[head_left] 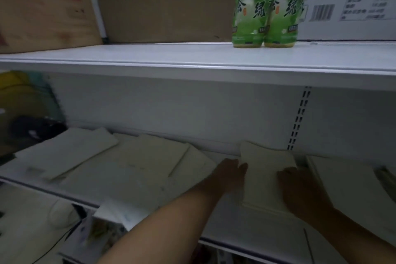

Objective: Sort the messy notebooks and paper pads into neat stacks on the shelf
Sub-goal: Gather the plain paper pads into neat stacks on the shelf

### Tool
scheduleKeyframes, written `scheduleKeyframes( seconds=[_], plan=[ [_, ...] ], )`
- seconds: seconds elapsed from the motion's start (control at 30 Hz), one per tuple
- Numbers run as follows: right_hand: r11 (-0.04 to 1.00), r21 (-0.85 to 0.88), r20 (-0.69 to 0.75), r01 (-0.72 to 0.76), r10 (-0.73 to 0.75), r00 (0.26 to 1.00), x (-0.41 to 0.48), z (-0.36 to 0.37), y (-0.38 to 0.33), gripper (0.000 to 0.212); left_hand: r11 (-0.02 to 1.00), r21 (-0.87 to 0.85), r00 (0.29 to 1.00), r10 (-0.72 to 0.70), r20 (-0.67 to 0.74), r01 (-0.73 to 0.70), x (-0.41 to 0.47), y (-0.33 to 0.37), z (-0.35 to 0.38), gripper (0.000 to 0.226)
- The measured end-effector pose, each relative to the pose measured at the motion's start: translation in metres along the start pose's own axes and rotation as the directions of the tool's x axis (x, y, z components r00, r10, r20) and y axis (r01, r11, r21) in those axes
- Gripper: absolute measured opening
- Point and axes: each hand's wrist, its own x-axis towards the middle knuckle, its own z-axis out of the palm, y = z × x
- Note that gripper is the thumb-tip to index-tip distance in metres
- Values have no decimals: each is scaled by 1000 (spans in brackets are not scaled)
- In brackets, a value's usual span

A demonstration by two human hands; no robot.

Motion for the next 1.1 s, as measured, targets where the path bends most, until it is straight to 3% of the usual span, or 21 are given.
scheduleKeyframes(
  seconds=[0.1,0.2,0.3,0.47,0.6,0.77,0.93,1.1],
  plan=[
    [996,-70,21,49,-47,999,4,-3,-1,43,977,195,996,86,-20,-81,-22,-22,-21,52],
    [991,-125,154,39,-19,988,12,-25,-8,34,929,349,988,149,-49,-123,-46,-63,-54,51],
    [996,-84,72,-1,7,997,17,-47,-43,44,896,438,988,123,-92,-71,-68,-115,-101,52],
    [933,245,-59,265,-258,964,21,-66,-175,43,809,579,982,14,-191,101,-112,-219,-184,55],
    [841,297,-23,451,-466,884,16,-83,-283,35,863,457,957,-94,-273,215,-162,-293,-237,54],
    [788,240,-100,567,-561,822,12,-87,-377,30,923,310,934,-119,-336,229,-209,-352,-265,48],
    [789,277,-128,548,-535,835,25,-82,-433,28,959,199,917,-114,-381,202,-226,-392,-276,41],
    [776,527,-104,348,-347,932,65,-81,-470,32,982,86,904,-119,-410,168,-218,-422,-281,32]
  ],
)
